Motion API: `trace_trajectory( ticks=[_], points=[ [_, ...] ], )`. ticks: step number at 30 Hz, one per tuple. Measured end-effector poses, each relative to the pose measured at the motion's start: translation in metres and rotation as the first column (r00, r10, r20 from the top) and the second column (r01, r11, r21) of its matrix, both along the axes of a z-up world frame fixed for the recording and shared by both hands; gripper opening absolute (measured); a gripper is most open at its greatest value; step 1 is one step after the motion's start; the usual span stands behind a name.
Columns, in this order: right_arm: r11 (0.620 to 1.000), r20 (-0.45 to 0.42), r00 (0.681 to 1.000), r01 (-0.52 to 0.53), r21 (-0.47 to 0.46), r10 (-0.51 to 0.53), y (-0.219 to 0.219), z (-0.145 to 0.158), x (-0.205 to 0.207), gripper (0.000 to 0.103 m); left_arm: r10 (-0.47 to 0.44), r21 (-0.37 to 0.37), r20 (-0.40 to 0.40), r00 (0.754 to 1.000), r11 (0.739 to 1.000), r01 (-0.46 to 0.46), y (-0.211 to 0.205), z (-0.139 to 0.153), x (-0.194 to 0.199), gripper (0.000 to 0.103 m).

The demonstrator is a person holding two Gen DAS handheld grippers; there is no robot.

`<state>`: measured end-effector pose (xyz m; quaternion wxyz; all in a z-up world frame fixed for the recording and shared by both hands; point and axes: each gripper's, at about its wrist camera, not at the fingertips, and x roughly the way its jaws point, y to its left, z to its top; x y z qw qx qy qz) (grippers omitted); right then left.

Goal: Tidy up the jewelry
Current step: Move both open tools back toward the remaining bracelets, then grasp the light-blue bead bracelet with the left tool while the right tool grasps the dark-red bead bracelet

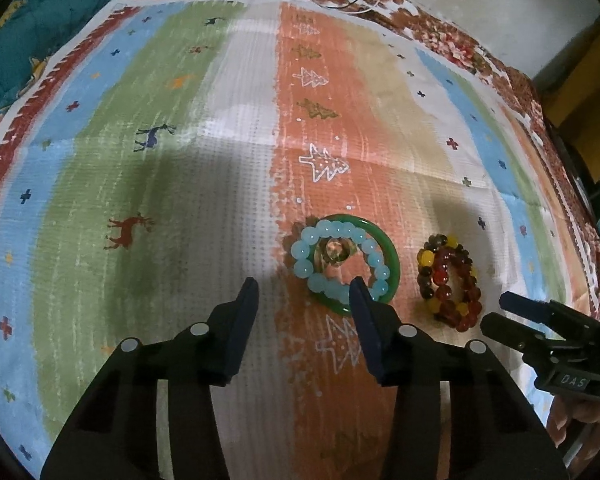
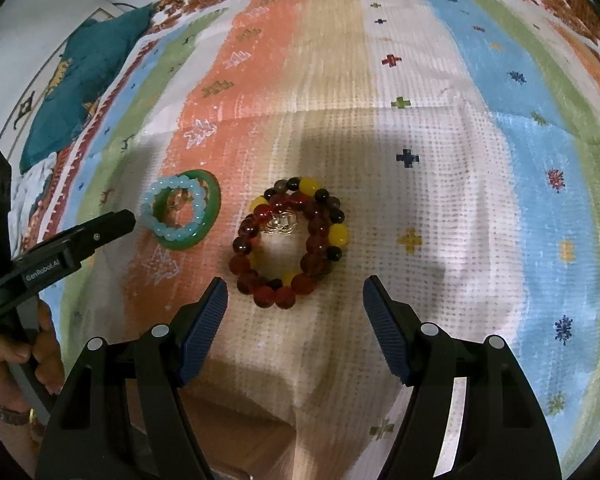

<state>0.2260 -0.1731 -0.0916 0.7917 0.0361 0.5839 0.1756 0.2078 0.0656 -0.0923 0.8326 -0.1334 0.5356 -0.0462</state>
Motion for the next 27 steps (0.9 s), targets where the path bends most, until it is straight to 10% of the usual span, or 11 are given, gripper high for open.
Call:
trace_trajectory(
  ticks=[27],
  points=[
    [0.998, -0.082, 0.997, 0.001, 0.067, 0.005, -0.003, -0.020, 0.007, 0.018, -0.052, -0.032, -0.006, 0.999, 0.998, 0.051, -0.007, -0.009, 0.010, 0.005]
  ],
)
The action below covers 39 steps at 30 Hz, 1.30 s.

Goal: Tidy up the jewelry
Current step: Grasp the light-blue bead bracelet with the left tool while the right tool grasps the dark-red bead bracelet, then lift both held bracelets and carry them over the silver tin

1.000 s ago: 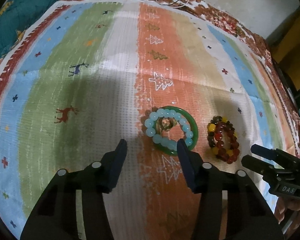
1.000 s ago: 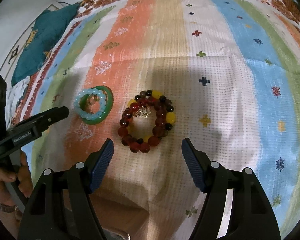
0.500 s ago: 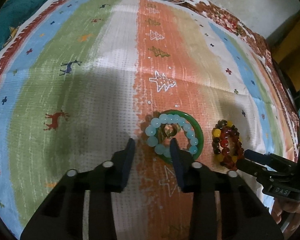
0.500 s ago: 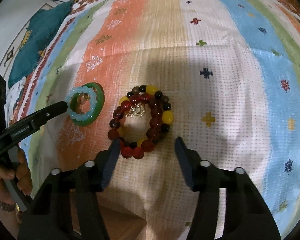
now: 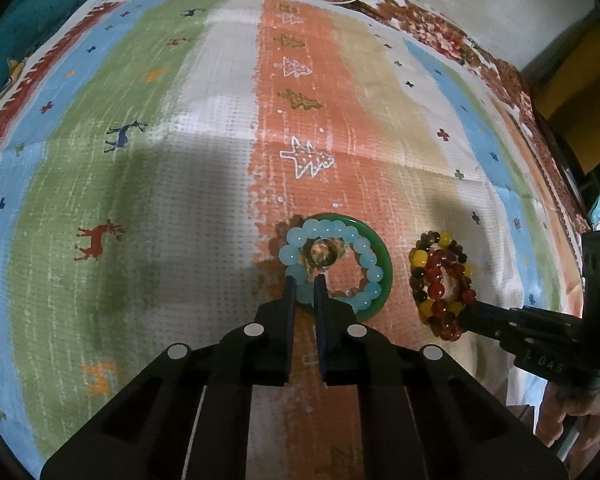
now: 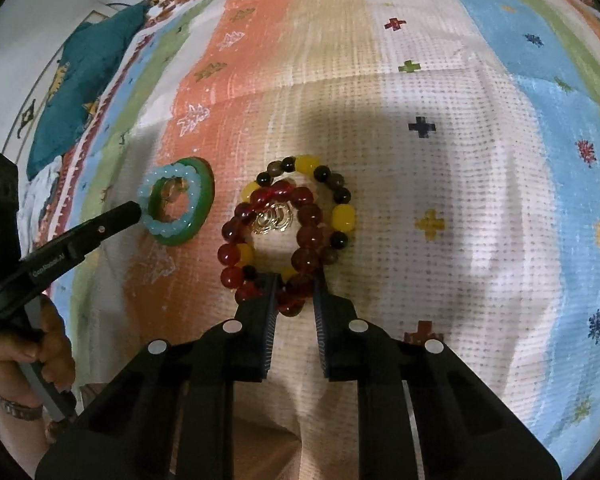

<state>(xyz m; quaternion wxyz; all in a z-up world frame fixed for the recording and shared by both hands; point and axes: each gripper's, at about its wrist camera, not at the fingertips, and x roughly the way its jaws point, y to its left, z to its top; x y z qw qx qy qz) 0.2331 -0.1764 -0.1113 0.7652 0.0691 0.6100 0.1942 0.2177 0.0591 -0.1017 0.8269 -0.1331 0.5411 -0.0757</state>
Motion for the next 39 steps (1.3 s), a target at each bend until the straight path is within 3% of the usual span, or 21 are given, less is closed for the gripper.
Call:
trace_trajectory(
  ticks=[1, 7, 9, 11, 12, 13, 19, 22, 28, 34, 39],
  points=[
    [1.000, 0.006, 1.000, -0.002, -0.003, 0.002, 0.000, 0.002, 0.000, 0.016, 0.000, -0.002, 0.003, 1.000, 1.000, 0.000, 0.000, 0.001, -0.001, 0.000],
    [1.000, 0.015, 1.000, -0.003, -0.010, 0.003, -0.002, 0.006, -0.001, 0.014, 0.019, -0.011, -0.007, 1.000, 1.000, -0.019, 0.004, 0.002, -0.001, 0.001],
    [1.000, 0.015, 1.000, -0.004, -0.014, 0.004, -0.001, 0.007, 0.000, 0.014, 0.031, -0.023, -0.014, 0.999, 0.999, -0.031, 0.006, 0.001, -0.001, 0.004],
    [1.000, 0.008, 1.000, 0.006, -0.013, -0.006, -0.001, 0.007, 0.001, 0.017, 0.046, -0.019, -0.010, 0.999, 0.999, -0.046, 0.010, 0.001, 0.000, 0.017],
    [1.000, 0.005, 1.000, 0.007, -0.009, -0.007, -0.001, 0.007, 0.001, 0.027, 0.052, -0.021, -0.007, 0.999, 0.998, -0.052, 0.011, 0.001, 0.000, 0.027],
    [1.000, 0.007, 1.000, 0.008, -0.002, -0.008, -0.001, 0.007, 0.001, 0.034, 0.059, -0.023, -0.004, 0.998, 0.998, -0.059, 0.013, 0.000, 0.000, 0.031],
    [1.000, 0.002, 1.000, 0.009, -0.008, -0.009, 0.002, 0.001, 0.003, 0.040, 0.062, -0.029, -0.008, 0.998, 0.998, -0.063, 0.015, -0.007, 0.007, 0.037],
    [1.000, -0.001, 1.000, 0.006, -0.011, -0.006, 0.003, -0.003, 0.002, 0.040, 0.056, -0.036, -0.004, 0.998, 0.998, -0.056, 0.013, -0.010, 0.012, 0.035],
    [1.000, 0.004, 1.000, 0.002, 0.000, -0.002, 0.003, -0.005, 0.002, 0.039, 0.017, -0.034, -0.002, 1.000, 0.999, -0.017, 0.005, -0.015, 0.013, 0.019],
    [1.000, -0.015, 1.000, 0.020, 0.023, -0.019, -0.004, -0.009, 0.003, 0.018, 0.026, -0.001, -0.002, 1.000, 1.000, -0.026, 0.006, -0.012, 0.011, 0.011],
    [1.000, -0.008, 1.000, 0.004, 0.015, -0.004, -0.003, -0.005, 0.001, 0.016, 0.032, 0.020, 0.011, 0.999, 0.999, -0.033, 0.007, -0.005, 0.008, 0.011]
  ],
)
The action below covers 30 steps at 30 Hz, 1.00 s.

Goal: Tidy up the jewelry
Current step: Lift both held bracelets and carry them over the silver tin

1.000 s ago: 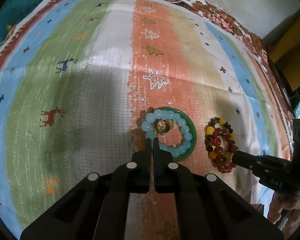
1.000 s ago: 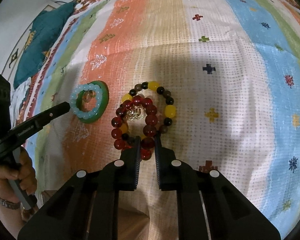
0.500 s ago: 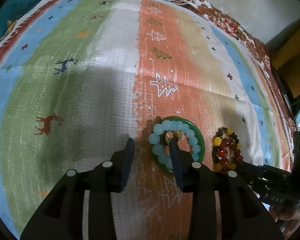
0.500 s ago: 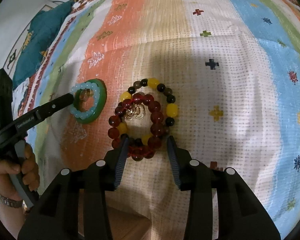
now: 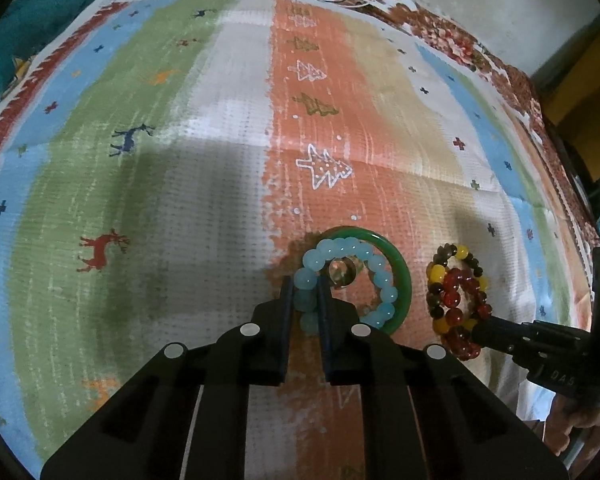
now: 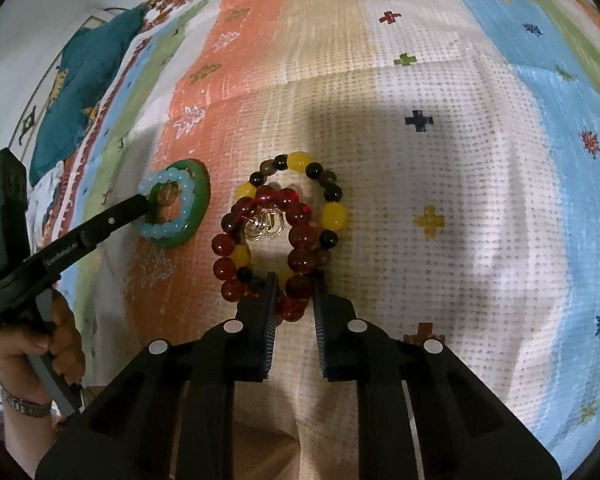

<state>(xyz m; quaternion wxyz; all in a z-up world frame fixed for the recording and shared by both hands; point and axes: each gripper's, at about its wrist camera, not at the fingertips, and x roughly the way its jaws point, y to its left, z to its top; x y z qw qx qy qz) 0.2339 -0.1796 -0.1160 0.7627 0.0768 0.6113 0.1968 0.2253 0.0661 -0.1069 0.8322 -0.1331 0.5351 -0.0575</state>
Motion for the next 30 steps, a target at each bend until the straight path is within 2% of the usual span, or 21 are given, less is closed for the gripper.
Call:
trace_trajectory(
  ticks=[12, 20, 30],
  points=[
    [1.000, 0.057, 0.998, -0.021, -0.004, 0.021, 0.000, 0.028, -0.005, 0.014, -0.014, 0.016, 0.047, 0.999, 1.000, 0.014, -0.006, 0.028, -0.010, 0.011],
    [0.994, 0.151, 0.984, -0.080, -0.070, 0.090, 0.013, 0.055, -0.021, 0.014, -0.025, 0.021, 0.083, 0.996, 0.999, 0.024, -0.011, 0.050, -0.023, 0.011],
    [0.986, 0.211, 0.967, -0.121, -0.119, 0.144, 0.022, 0.072, -0.039, 0.014, -0.044, 0.048, 0.112, 0.993, 0.998, 0.039, -0.020, 0.067, -0.038, 0.011]
  ],
)
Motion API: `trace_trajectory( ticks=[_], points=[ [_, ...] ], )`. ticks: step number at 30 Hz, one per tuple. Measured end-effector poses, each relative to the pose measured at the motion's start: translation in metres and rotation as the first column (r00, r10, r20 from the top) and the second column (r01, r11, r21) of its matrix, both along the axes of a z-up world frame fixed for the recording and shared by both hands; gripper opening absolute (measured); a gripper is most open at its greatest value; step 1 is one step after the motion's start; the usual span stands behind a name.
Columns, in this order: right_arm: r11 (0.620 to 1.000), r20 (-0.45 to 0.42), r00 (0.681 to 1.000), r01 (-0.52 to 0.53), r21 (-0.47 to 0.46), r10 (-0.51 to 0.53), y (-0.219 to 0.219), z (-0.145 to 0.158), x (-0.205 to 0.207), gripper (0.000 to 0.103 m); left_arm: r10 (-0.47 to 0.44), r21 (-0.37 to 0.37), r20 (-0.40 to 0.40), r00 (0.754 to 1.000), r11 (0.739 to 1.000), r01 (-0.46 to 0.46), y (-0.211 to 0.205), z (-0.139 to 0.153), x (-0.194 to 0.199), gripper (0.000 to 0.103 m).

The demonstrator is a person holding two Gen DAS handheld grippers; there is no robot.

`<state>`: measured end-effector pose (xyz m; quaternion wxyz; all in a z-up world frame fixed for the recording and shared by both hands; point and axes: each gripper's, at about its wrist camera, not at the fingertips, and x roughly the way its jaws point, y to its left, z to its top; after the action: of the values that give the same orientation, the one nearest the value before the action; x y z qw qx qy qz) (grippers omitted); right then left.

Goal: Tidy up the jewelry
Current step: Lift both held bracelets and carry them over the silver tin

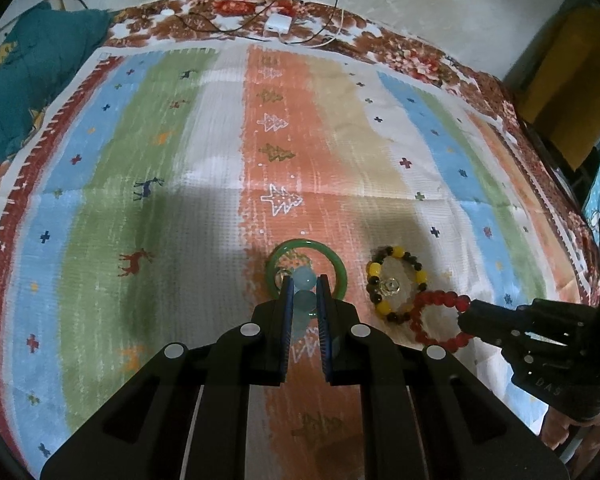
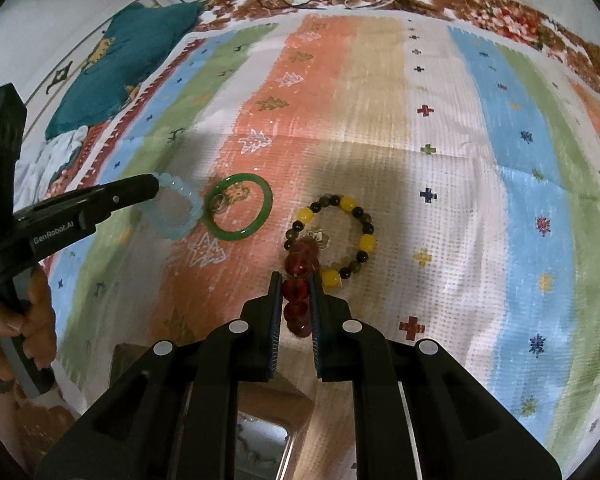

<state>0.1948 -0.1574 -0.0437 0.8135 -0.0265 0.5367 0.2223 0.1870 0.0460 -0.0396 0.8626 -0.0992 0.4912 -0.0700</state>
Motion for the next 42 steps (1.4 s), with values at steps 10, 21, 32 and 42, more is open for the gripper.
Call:
trace_trajectory(
  ticks=[10, 21, 32, 42],
  points=[
    [1.000, 0.070, 0.998, 0.000, 0.010, -0.001, -0.001, 0.023, -0.017, 0.014, -0.018, 0.007, 0.022, 1.000, 1.000, 0.018, -0.008, 0.019, -0.020, 0.011],
    [0.999, 0.131, 0.991, -0.017, 0.039, 0.012, -0.007, 0.050, -0.044, 0.014, -0.062, -0.006, 0.084, 0.995, 0.998, 0.063, -0.030, 0.044, -0.051, 0.011],
    [0.997, 0.183, 0.982, -0.052, 0.049, 0.042, -0.009, 0.067, -0.072, 0.014, -0.088, -0.004, 0.133, 0.987, 0.996, 0.089, -0.039, 0.064, -0.078, 0.011],
    [0.995, 0.200, 0.976, -0.094, 0.046, 0.083, -0.005, 0.072, -0.093, 0.014, -0.116, -0.001, 0.159, 0.980, 0.993, 0.118, -0.047, 0.072, -0.102, 0.011]
  ],
)
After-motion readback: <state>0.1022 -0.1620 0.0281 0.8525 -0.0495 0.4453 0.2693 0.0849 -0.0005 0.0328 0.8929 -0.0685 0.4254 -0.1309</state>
